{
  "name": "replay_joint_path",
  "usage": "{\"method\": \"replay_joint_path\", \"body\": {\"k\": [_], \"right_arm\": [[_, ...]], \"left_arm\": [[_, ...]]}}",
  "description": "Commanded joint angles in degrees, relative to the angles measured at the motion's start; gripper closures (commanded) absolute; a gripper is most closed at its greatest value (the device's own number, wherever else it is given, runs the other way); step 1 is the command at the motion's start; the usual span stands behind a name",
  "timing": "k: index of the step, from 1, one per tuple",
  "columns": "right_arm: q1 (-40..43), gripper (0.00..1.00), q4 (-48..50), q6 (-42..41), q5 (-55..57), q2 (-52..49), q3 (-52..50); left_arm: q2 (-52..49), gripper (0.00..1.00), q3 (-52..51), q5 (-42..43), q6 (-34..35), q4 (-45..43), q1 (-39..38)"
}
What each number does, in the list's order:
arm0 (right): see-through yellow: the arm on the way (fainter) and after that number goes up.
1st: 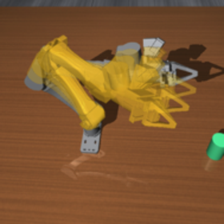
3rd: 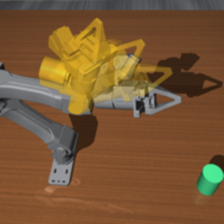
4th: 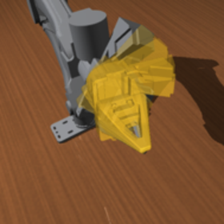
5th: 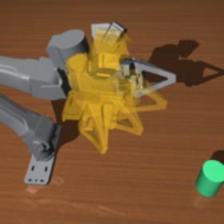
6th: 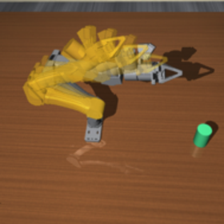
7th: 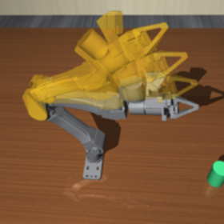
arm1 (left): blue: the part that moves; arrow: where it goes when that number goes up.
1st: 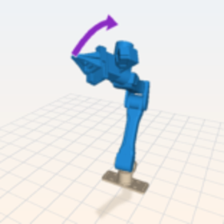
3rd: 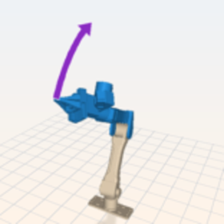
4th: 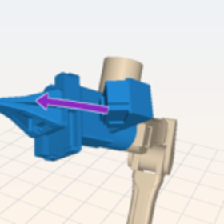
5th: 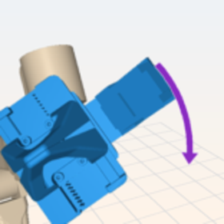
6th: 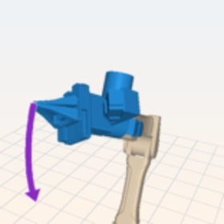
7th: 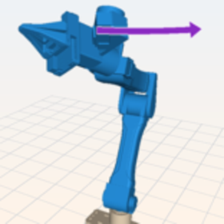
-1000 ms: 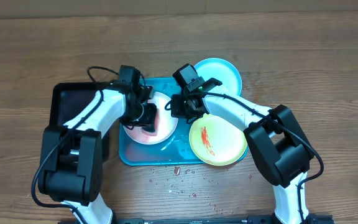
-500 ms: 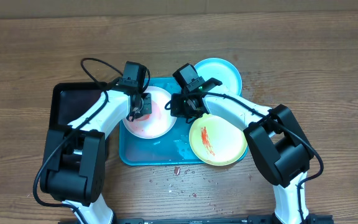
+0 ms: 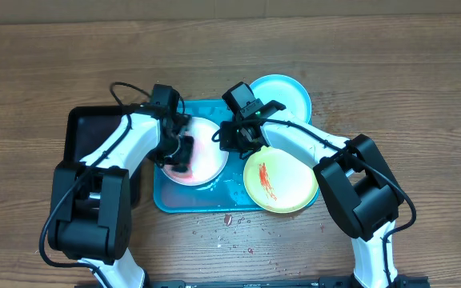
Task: Clean dirty plates on tray and stack at the side
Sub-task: 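Scrub the white plate with the sponge while right gripper holds rim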
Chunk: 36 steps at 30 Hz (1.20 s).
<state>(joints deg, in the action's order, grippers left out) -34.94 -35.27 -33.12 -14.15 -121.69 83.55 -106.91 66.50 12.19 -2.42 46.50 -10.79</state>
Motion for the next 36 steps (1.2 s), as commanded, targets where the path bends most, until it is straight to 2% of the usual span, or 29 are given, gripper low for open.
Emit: {"method": "replay_joint_path", "body": {"k": [1, 4, 6, 8, 12, 14, 16, 19, 25, 26, 29, 32, 36], "right_arm": [[0.5, 0.96, 0.5, -1.2, 1.2, -1.2, 0.9], [0.5, 0.96, 0.4, -1.2, 1.2, -1.2, 0.9], [0.5, 0.96, 0.4, -1.2, 1.2, -1.2, 0.9], [0.5, 0.96, 0.4, -1.2, 1.2, -1.2, 0.9], [0.5, 0.96, 0.2, -1.2, 1.2, -1.2, 0.9], [0.5, 0.96, 0.2, -1.2, 1.2, -1.2, 0.9], [0.5, 0.96, 0.3, -1.2, 1.2, -1.2, 0.9], [0.5, 0.96, 0.3, -1.2, 1.2, -1.2, 0.9], [0.5, 0.96, 0.2, -1.2, 1.2, -1.2, 0.9], [0.5, 0.96, 0.2, -1.2, 1.2, -1.2, 0.9], [0.5, 0.96, 0.2, -1.2, 1.1, -1.2, 0.9], [0.5, 0.96, 0.2, -1.2, 0.5, -1.2, 0.9], [0.5, 0.96, -0.2, -1.2, -0.5, -1.2, 0.9]], "left_arm": [[-1.5, 0.96, -1.8, 20.9, -13.7, -1.7, -1.3], [-1.5, 0.96, -1.8, 19.8, -11.9, -5.2, -1.2], [-1.6, 0.96, -1.8, 15.6, -7.2, -8.2, -1.2], [-1.6, 0.96, -1.8, 6.9, -0.3, -10.8, -1.2], [-1.6, 0.96, -1.8, -17.3, 13.4, -13.9, -1.2], [-1.6, 0.96, -1.8, -26.2, 16.9, -14.5, -1.2], [-1.6, 0.96, -1.8, -30.8, 17.5, -14.5, -1.2], [-1.6, 0.96, -1.8, -31.1, 18.3, -13.6, -1.2], [-1.6, 0.96, -1.8, -30.1, 25.8, -6.3, -1.2], [-1.6, 0.96, -1.8, -27.5, 24.8, -5.3, -1.2], [-1.5, 0.96, -1.8, -13.1, 10.4, -4.7, -1.2], [-1.5, 0.96, -1.7, -12.2, 9.9, -5.5, -1.2], [-1.6, 0.97, -1.7, -12.7, 9.8, -14.3, -1.2]]}}
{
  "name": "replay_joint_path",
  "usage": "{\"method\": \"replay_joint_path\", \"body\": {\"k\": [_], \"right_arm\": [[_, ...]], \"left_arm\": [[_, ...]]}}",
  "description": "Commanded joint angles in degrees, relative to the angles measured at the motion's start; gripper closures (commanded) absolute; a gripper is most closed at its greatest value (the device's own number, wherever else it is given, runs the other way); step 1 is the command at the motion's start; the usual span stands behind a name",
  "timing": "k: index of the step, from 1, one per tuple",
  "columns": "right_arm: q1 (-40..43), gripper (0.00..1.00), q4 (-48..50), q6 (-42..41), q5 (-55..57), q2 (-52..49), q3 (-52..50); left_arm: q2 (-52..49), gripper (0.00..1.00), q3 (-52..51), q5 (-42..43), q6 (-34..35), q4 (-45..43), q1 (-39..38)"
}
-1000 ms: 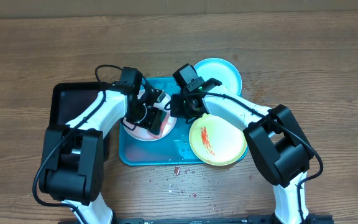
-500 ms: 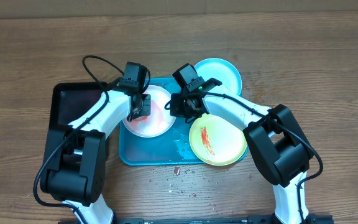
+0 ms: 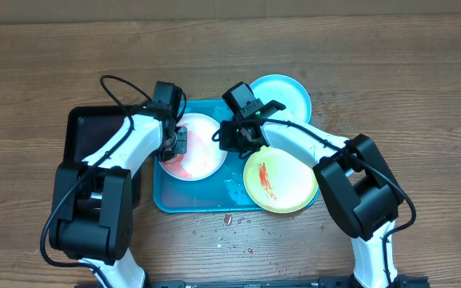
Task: Clean dirty plates on tray and stack at the side
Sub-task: 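Scrub the white plate with the sponge while right gripper holds rim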
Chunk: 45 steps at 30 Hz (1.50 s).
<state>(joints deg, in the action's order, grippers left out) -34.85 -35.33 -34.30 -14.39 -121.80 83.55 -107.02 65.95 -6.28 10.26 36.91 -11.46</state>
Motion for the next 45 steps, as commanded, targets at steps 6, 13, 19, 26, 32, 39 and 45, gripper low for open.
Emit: {"method": "replay_joint_path", "body": {"k": [6, 13, 19, 26, 32, 39, 45], "right_arm": [[0.4, 0.96, -0.4, 0.0, -0.3, -1.1, 0.9], [0.4, 0.96, -0.3, 0.0, -0.3, -1.1, 0.9], [0.4, 0.96, -0.3, 0.0, -0.3, -1.1, 0.9], [0.4, 0.96, -2.4, -2.4, -0.3, -1.1, 0.9], [0.4, 0.96, -7.5, -6.3, -0.3, -1.1, 0.9], [-0.3, 0.96, -7.9, -6.2, -0.3, -1.1, 0.9], [-0.8, 0.96, -7.4, -6.0, -0.3, -1.1, 0.9]], "left_arm": [[-1.4, 0.96, -1.2, 28.7, -18.8, -13.9, -1.1], [-1.4, 0.96, -1.2, 35.8, -19.8, -3.6, -1.8], [-1.4, 0.96, -1.2, 23.5, -18.8, 6.7, -1.1], [-1.4, 0.96, -0.1, -9.7, 1.7, 4.7, -0.5], [-1.4, 0.96, 6.9, -12.3, 8.5, 10.7, -0.5], [-1.4, 0.96, 12.3, -4.1, 7.2, 15.1, -0.6], [-4.7, 0.96, 12.3, 2.0, 4.7, 15.3, -0.6]]}}
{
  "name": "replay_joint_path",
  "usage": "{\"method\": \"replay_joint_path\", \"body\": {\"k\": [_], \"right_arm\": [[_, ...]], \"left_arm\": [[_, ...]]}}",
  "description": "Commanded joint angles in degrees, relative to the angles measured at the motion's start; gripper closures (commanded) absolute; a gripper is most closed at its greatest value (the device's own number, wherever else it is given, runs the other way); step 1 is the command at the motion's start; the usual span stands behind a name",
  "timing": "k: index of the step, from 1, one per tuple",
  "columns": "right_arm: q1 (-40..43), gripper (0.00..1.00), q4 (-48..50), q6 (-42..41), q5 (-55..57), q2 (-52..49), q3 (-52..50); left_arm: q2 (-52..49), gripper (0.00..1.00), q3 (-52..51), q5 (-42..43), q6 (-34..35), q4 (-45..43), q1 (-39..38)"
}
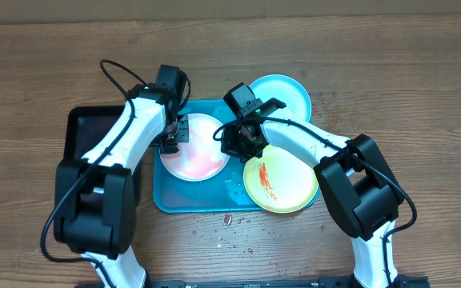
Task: Clean dirty plates on tray and stack at the side
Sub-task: 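Scrub the white plate with the sponge while right gripper holds rim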
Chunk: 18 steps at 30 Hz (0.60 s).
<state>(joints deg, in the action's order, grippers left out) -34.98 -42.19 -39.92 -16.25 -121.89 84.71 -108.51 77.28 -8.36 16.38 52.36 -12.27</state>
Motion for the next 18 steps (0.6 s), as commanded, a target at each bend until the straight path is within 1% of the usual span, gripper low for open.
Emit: {"method": "replay_joint_path", "body": {"k": [1, 6, 11, 13, 15, 18], "right_arm": [[-0.7, 0.96, -0.5, -0.4, 1.6, -1.0, -0.3], [-0.7, 0.96, -0.5, -0.4, 1.6, -1.0, -0.3], [-0.7, 0.96, -0.6, -0.4, 1.6, -1.0, -0.3], [-0.7, 0.96, -0.6, -0.4, 1.6, -1.0, -0.3], [-0.8, 0.96, -0.8, -0.4, 1.6, -1.0, -0.3], [-1.0, 0.96, -0.7, -0.2, 1.6, -1.0, -0.3]], "left_arm": [[-5.2, 0.96, 1.4, 4.2, -1.4, -0.3, 0.2], [-11.5, 0.96, 4.5, 4.5, -1.4, -2.1, 0.2], [-17.0, 0.96, 9.6, 7.4, -2.4, -4.3, -0.1], [-18.0, 0.96, 10.6, 12.8, -6.5, -6.5, -0.7], [-18.3, 0.96, 10.6, 20.7, -13.2, -8.8, -1.7], [-18.3, 0.96, 10.6, 28.9, -22.2, -9.5, -3.7]]}}
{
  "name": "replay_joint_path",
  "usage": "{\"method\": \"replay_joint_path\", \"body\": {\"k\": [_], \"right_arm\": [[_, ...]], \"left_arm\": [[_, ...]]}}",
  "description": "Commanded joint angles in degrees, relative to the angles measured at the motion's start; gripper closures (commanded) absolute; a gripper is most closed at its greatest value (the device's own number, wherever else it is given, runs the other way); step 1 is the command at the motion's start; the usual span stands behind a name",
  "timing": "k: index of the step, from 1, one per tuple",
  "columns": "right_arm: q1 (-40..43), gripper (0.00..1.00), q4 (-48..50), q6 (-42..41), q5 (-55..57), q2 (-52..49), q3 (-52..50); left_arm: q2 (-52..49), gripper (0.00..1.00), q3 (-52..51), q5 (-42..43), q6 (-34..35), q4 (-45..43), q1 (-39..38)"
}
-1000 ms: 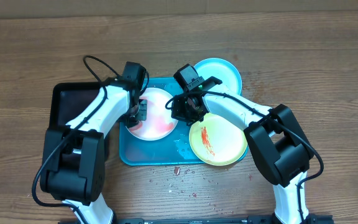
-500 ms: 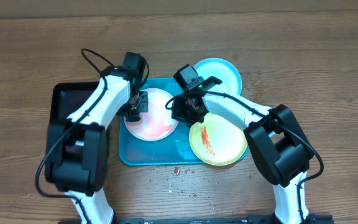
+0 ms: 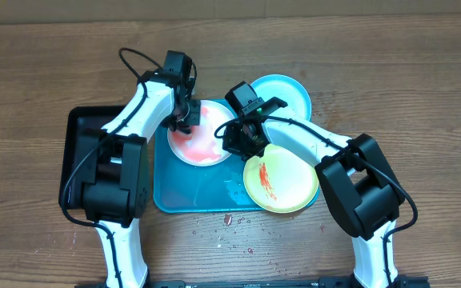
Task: Clean dirty plates on tray and stack at the side
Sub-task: 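Scrub the white plate with the sponge while right gripper holds rim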
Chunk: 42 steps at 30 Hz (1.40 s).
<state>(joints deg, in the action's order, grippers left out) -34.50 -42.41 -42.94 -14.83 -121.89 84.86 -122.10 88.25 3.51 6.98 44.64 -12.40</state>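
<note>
A white plate [image 3: 205, 138] smeared with pink lies at the far end of the blue tray [image 3: 184, 196]. My left gripper [image 3: 184, 120] is down on the plate's far left rim. It looks dark from above, and whether it holds anything is hidden. My right gripper [image 3: 235, 141] sits on the plate's right rim, its fingers closed over the edge. A yellow-green plate [image 3: 282, 182] with a red streak lies half on the tray's right side. A light blue plate [image 3: 288, 94] rests on the table beyond the tray.
A black bin [image 3: 85, 140] stands left of the tray, under my left arm. Red crumbs [image 3: 229, 219] are scattered on the wooden table in front of the tray. A wet patch [image 3: 232, 190] shows on the tray floor.
My left gripper has moved from the plate's left edge to its far left rim. The white plate sits a little farther back and to the right. My right gripper remains on its right rim.
At first my left gripper pressed on the near left part of the white plate, with my right gripper at the plate's right rim. It then stood at the left edge, and now at the far left rim. The plate has shifted toward the tray's far end.
</note>
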Motion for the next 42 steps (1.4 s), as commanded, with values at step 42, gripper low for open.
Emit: {"method": "replay_joint_path", "body": {"k": [42], "right_arm": [[-1.6, 0.96, 0.3, 2.8, 0.6, -1.0, -0.5]], "left_arm": [[-4.7, 0.96, -0.3, 22.2, -11.6, 21.6, 4.8]]}}
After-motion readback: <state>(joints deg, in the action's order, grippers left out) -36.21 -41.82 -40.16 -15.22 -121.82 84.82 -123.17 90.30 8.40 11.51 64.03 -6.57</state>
